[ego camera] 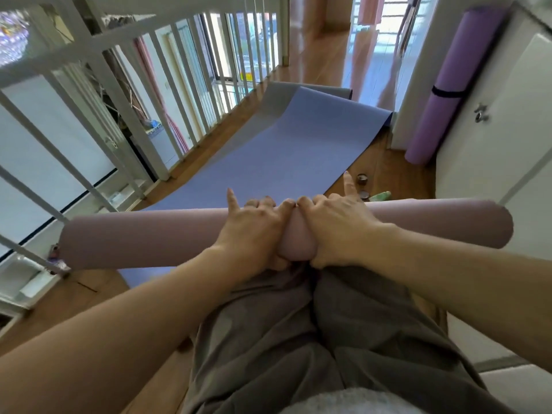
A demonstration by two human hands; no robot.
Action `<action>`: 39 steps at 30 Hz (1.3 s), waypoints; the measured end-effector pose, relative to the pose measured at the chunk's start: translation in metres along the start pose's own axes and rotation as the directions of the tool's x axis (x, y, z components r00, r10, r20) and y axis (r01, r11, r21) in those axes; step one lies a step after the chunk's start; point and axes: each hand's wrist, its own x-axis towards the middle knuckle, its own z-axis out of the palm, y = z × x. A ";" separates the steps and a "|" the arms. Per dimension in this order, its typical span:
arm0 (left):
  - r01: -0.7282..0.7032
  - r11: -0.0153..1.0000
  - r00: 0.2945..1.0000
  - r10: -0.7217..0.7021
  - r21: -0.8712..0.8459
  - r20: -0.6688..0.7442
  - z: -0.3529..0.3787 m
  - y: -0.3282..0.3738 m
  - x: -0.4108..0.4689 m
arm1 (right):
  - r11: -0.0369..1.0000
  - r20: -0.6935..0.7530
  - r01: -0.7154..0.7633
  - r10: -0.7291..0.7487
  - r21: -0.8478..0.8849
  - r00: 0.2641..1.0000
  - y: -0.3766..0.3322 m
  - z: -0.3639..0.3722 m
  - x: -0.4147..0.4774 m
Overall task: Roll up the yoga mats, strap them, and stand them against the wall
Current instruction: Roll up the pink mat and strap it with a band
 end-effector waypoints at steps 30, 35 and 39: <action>-0.115 0.989 0.965 0.134 -0.097 0.225 -0.029 0.017 -0.005 | 0.999 0.014 0.009 -0.009 -0.042 1.000 -0.001 0.008 -0.044; -0.084 0.995 0.993 0.080 0.050 0.090 -0.019 0.031 -0.012 | 0.986 0.159 -0.012 -0.015 0.166 0.987 0.015 -0.005 -0.022; -0.080 0.996 0.992 0.084 -0.043 0.094 -0.019 0.016 0.001 | 0.989 0.201 -0.033 0.004 0.142 0.980 0.016 -0.007 -0.010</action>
